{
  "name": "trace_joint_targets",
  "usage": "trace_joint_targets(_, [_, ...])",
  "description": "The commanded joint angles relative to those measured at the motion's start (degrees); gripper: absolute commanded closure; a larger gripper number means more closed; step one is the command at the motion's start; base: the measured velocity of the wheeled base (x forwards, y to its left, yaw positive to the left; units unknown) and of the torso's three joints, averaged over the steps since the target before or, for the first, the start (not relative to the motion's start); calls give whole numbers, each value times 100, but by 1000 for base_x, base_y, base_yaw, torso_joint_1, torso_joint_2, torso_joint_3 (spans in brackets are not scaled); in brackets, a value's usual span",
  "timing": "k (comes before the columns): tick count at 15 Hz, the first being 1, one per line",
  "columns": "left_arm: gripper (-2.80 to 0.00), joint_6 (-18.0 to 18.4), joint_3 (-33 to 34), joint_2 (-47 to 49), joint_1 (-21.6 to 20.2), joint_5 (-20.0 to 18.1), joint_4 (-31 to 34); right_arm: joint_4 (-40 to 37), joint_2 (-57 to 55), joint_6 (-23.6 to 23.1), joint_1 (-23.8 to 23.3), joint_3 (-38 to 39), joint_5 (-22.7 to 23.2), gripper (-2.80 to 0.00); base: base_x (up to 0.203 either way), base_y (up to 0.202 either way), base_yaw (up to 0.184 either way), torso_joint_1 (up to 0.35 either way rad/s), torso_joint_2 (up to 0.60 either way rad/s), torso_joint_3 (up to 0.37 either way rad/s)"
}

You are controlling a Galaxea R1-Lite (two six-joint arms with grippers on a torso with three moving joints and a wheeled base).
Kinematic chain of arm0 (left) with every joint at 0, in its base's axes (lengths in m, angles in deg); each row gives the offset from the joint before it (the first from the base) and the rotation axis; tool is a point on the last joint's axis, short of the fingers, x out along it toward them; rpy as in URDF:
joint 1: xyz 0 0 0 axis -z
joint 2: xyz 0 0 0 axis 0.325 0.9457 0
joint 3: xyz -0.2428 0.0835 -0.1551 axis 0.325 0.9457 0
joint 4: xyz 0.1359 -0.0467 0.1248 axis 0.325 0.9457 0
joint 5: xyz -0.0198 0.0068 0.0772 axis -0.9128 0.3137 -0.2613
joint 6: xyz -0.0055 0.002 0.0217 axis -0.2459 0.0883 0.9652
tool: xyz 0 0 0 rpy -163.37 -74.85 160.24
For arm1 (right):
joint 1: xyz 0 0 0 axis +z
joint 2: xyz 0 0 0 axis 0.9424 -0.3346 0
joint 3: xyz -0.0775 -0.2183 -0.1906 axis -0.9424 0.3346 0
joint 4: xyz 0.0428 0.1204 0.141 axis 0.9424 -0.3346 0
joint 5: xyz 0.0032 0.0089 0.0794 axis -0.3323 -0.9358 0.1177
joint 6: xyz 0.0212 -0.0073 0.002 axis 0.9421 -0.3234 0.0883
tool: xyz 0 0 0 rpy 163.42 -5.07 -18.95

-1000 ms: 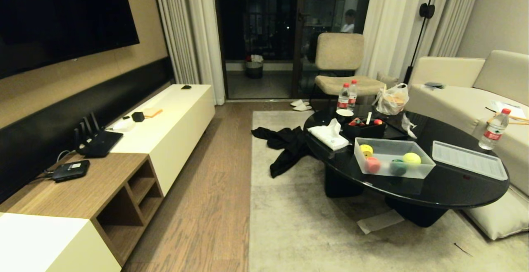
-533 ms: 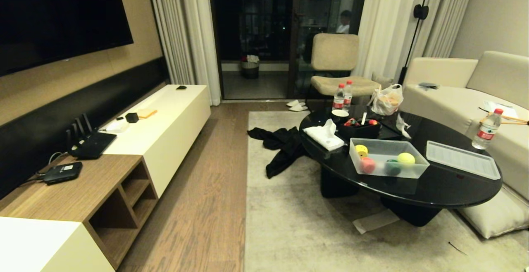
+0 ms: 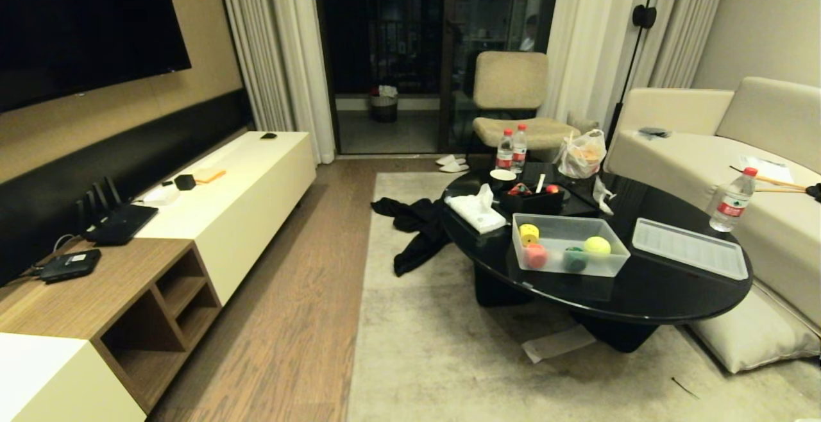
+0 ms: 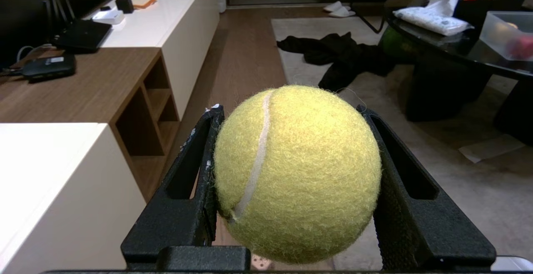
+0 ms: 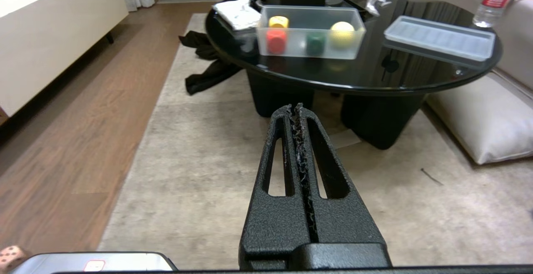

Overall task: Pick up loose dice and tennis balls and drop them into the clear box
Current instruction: Put the ball in the box

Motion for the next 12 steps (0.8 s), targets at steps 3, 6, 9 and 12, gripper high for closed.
trace_joint_targets(3, [0, -3, 9, 7, -6, 0, 0, 2, -7, -2, -1, 9, 0, 0, 0, -160, -11, 0, 4, 2])
trace_joint_targets(6, [0, -3, 9, 7, 2, 0, 0, 2, -7, -2, -1, 9, 0, 0, 0, -204, 11, 3, 4, -1])
trace_joint_targets(9, [0, -3, 9, 7, 2, 0, 0, 2, -7, -2, 7, 9, 0, 0, 0, -108, 7, 2, 4, 2])
trace_joint_targets(12, [0, -3, 9, 7, 2, 0, 0, 2, -7, -2, -1, 9, 0, 0, 0, 0, 0, 0, 0, 0])
